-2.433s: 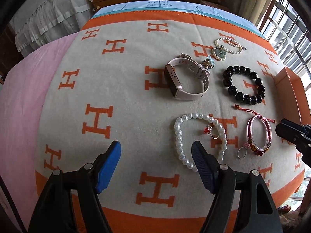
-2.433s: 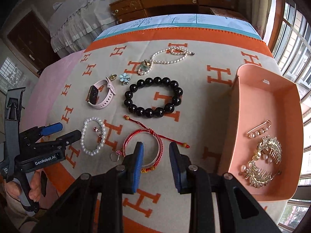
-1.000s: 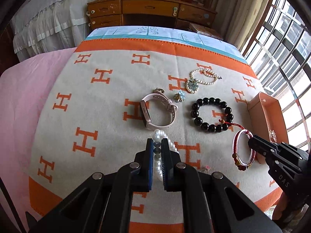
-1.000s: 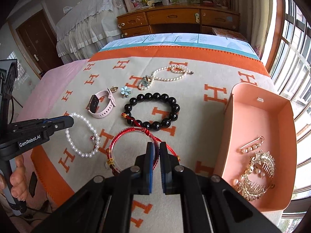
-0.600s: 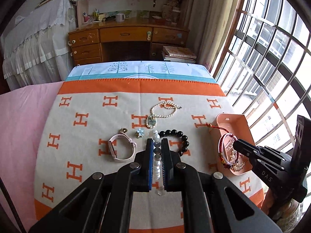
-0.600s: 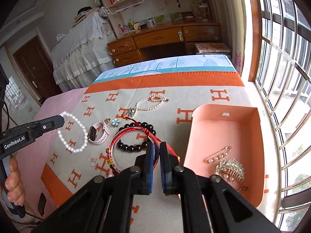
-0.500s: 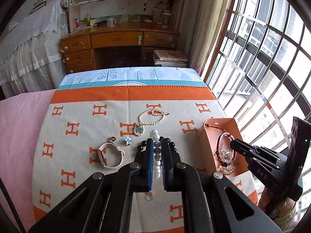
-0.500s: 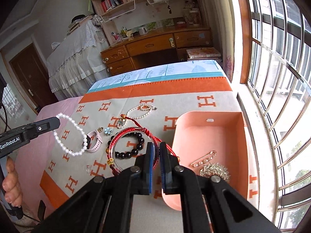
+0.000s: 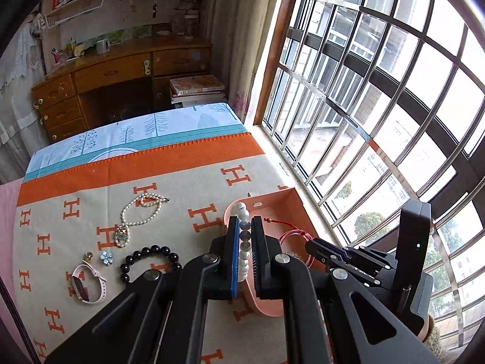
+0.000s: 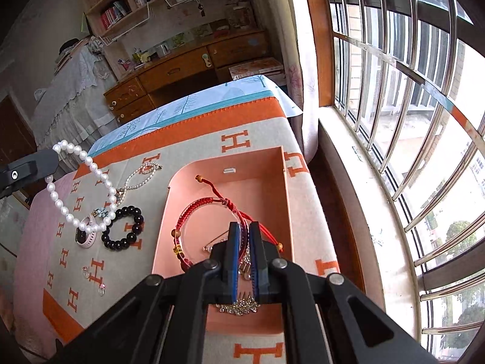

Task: Organize jewelry
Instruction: 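Drop the pearl bracelet into the pink tray with the left tool while the right tool carries the red bracelet, then lower the red string bracelet into the pink tray and open the right tool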

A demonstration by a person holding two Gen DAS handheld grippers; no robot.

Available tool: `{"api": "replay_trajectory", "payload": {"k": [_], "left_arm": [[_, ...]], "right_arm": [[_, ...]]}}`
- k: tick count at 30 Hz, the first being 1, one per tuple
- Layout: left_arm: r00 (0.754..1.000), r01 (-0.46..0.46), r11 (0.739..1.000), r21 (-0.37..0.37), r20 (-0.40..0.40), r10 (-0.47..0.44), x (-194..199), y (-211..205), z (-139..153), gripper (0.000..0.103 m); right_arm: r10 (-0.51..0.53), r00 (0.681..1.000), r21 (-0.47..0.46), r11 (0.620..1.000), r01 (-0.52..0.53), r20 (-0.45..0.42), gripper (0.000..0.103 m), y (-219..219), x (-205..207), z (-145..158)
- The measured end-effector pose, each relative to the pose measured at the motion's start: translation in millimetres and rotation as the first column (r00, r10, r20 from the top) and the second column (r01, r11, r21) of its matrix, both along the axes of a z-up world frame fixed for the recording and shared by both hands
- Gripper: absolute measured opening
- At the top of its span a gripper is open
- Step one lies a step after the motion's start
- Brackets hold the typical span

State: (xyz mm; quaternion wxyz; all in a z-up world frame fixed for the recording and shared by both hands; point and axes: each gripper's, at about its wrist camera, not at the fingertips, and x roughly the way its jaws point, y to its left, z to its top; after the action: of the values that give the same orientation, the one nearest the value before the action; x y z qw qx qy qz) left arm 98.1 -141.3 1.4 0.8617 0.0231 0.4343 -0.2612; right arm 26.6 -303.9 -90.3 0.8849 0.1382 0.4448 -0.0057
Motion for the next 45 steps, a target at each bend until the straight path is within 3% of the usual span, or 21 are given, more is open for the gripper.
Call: {"api": "replay_trajectory", "payload": {"k": [6, 12, 17, 22, 33, 37, 45], "left_arm": [[0.996, 0.053, 0.999, 0.009, -0.076, -0.053, 29.4, -46.7, -39.4, 0.005], [0.988, 0.034, 0.998, 0.062, -0.151, -0.024, 62.1, -73.9, -85.5, 0.006], [0.984, 0.005, 0.997, 0.078, -0.180, 0.009, 70.4, -67.5, -102.2, 0.028], [0.980, -0.022, 1.000, 0.020, -0.198, 0.025, 65.0, -44.1, -88.4, 0.053], [0.982, -0.148, 0.989, -0.004, -0.123, 0.146, 43.4, 25.8, -56.2, 0.058], [0.972, -0.209, 0.978, -0.020, -0.115, 0.205, 39.6, 55.8, -49.9, 0.058], [0.946, -0.313, 0.949, -0.041, -0.097, 0.308, 28.7, 107.1, -41.0, 0.059]], "right_arm": [[-0.007, 1.000, 0.020, 1.000, 0.008, -0.018, 0.006, -8.4, -2.1, -10.6], [-0.003, 1.000, 0.042, 0.999, 0.004, -0.029, 0.006, -13.6, -0.7, -15.5], [0.007, 0.999, 0.057, 0.998, -0.005, -0.033, 0.006, -16.1, 4.0, -17.1], [0.027, 0.999, 0.054, 0.998, -0.025, -0.033, 0.006, -13.0, 18.7, -16.9], [0.043, 0.999, 0.032, 0.999, -0.043, -0.015, 0.007, 1.6, 61.3, -9.5], [0.013, 0.997, 0.047, 0.999, -0.009, -0.072, 0.009, 0.4, 71.6, -14.3], [-0.021, 0.998, 0.039, 0.999, 0.023, -0.051, 0.012, 3.2, 61.0, -2.3]]}}
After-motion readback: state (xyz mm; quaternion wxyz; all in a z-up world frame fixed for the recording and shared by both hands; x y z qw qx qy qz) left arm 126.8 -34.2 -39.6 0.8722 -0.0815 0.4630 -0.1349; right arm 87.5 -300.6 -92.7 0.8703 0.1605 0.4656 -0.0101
